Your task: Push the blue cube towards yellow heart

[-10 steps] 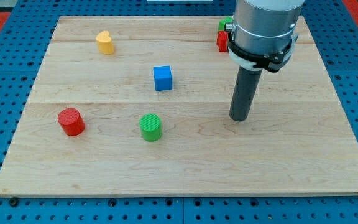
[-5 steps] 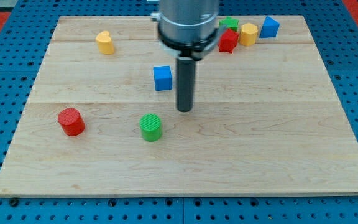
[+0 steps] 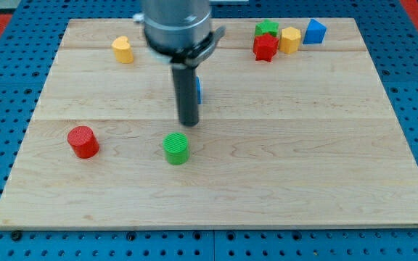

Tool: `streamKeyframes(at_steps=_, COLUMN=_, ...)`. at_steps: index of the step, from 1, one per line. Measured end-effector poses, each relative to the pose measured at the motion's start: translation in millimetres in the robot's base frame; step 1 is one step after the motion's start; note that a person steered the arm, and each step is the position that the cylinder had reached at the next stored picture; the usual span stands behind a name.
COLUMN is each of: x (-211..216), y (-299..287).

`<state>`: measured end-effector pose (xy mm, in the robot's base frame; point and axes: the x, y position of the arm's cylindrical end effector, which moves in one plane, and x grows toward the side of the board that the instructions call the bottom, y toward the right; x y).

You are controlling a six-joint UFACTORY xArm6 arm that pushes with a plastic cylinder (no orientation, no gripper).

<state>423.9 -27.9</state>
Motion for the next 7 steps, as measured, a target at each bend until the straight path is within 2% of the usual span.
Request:
streamKeyframes(at_steps=1, x=-68.6, y=-57.6)
streamKeyframes(at_steps=2, x=-103.2, y=-36.9)
streamKeyframes(at_steps=3, x=-44.7, y=-40.4)
streamKeyframes(at_steps=4, x=-18.1, y=-7.2)
streamKeyframes(at_steps=5, x=-71.7, y=14.6)
streamKeyframes(at_steps=6, x=-127.7, y=-6.0)
streamKeyframes(at_steps=7, x=-121.3, y=14.5)
